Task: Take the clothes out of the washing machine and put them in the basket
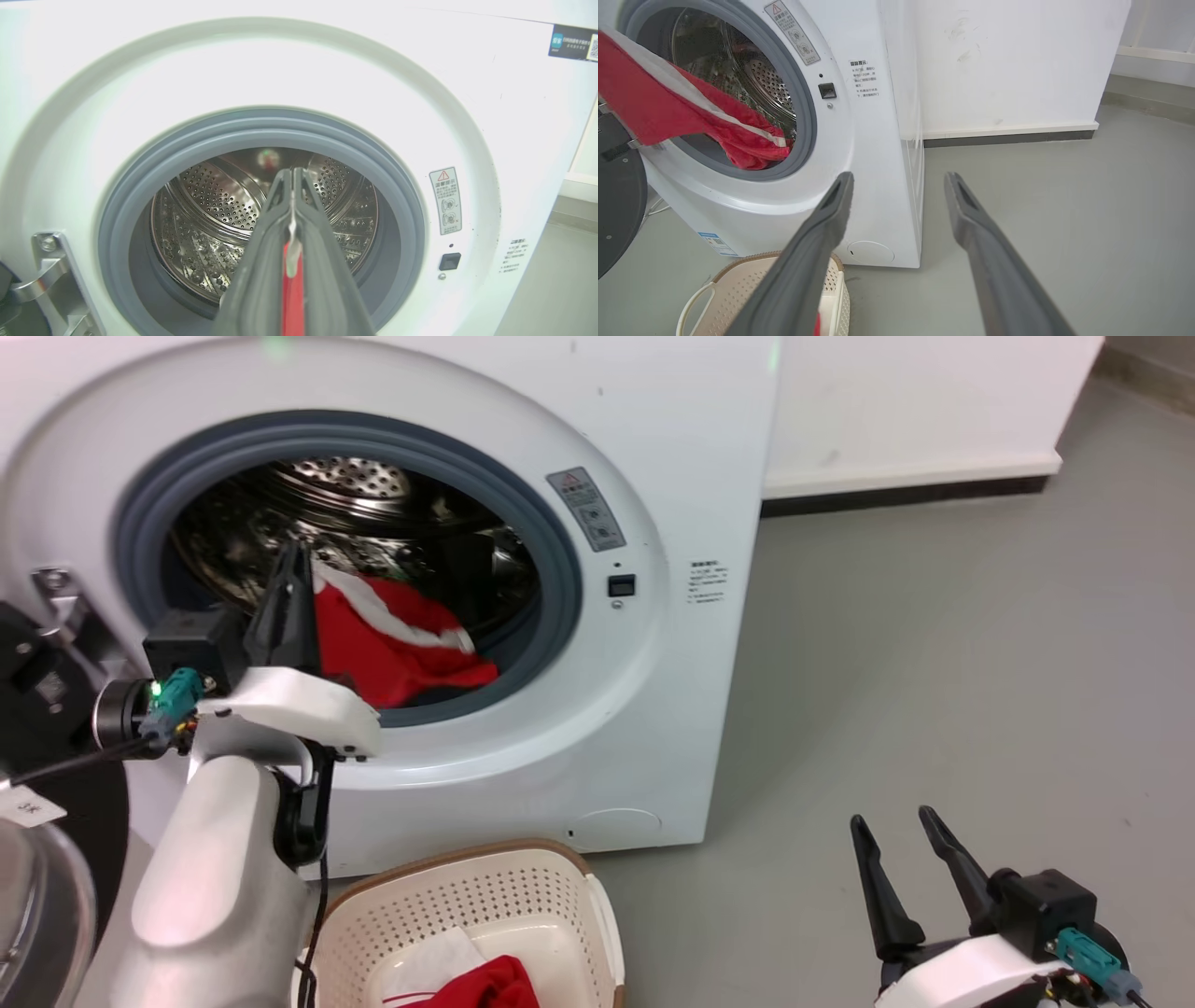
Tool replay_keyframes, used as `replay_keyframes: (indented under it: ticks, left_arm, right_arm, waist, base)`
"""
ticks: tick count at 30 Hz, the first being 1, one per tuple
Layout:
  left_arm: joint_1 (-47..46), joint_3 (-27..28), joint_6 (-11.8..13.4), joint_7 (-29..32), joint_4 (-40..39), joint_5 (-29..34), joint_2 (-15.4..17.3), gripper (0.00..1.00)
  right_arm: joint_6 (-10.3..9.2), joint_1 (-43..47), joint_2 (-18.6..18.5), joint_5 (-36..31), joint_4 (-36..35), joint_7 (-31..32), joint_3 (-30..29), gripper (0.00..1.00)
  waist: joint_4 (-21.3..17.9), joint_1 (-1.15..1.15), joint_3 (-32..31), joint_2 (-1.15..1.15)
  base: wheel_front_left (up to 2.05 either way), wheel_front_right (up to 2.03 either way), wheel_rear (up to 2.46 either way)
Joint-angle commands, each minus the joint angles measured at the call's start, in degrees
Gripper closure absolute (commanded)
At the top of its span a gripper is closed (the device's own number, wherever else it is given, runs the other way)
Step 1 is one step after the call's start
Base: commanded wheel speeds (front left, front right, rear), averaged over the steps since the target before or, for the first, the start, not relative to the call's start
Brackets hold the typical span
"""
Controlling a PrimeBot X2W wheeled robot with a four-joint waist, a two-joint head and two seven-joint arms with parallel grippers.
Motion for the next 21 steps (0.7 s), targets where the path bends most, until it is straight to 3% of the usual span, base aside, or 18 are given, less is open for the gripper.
replay_keyframes:
  ticks: [1,13,21]
  left_arm:
    - [1.09,-0.05,0.44,0.29,-2.11,0.13,0.12,1.00]
    - [19.82,-0.72,7.36,10.35,-34.03,0.54,0.63,1.00]
    - [34.19,-5.45,10.40,13.41,-43.01,-0.68,-3.20,1.00]
  right_arm:
    - [-0.02,0.69,-0.02,0.33,-0.23,0.17,-0.23,0.00]
    - [-0.02,1.10,-0.01,0.62,-1.33,0.33,0.47,0.00]
    - [-0.02,-0.46,-0.03,0.06,-1.89,0.60,1.30,0.00]
  waist:
    - [1.13,0.02,-0.71,0.00]
    - [4.37,0.02,0.02,0.00]
    - [4.52,0.02,2.70,0.00]
  base:
    - [0.00,0.00,0.00]
    - [0.00,0.00,0.00]
    - [0.00,0.00,0.00]
